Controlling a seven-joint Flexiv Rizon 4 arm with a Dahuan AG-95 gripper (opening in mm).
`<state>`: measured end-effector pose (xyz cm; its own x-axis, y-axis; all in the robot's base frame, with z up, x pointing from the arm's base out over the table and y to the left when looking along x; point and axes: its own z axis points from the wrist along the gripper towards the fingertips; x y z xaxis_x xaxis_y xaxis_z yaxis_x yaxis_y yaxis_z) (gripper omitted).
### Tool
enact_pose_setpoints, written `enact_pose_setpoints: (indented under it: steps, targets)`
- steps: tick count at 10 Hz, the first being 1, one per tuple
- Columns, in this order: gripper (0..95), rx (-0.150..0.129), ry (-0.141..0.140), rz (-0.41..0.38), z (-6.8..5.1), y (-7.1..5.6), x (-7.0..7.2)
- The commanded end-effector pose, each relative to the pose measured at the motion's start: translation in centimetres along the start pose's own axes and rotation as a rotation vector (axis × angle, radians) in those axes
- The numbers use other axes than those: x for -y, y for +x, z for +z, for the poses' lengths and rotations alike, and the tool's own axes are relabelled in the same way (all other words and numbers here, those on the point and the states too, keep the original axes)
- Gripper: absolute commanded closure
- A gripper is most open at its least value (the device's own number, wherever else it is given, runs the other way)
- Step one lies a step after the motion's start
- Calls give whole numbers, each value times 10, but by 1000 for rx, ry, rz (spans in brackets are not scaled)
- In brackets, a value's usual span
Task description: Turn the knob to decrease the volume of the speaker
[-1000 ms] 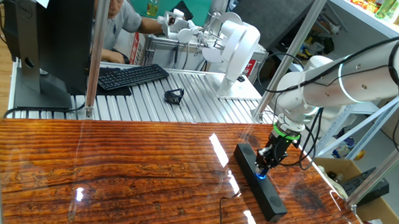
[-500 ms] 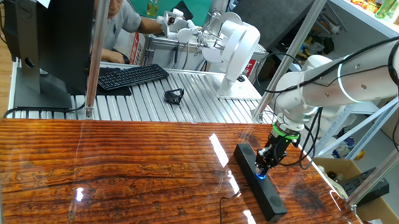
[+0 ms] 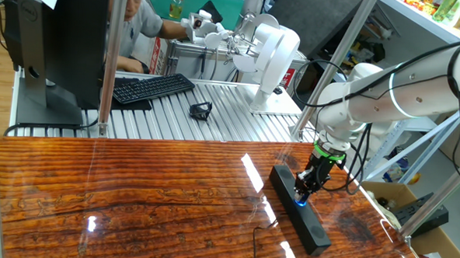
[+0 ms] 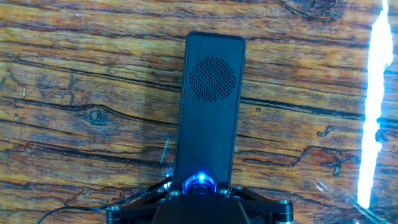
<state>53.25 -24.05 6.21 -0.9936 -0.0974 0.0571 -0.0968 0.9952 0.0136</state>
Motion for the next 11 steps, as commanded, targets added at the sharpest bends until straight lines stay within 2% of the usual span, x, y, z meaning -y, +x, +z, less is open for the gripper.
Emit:
enact_pose_setpoints:
  steps: [1,6,11]
  targets:
    - [950,2,0,-20,1,0,0]
    - [950,0,18,-62,1,0,0]
    - [950,1,24,-69,1,0,0]
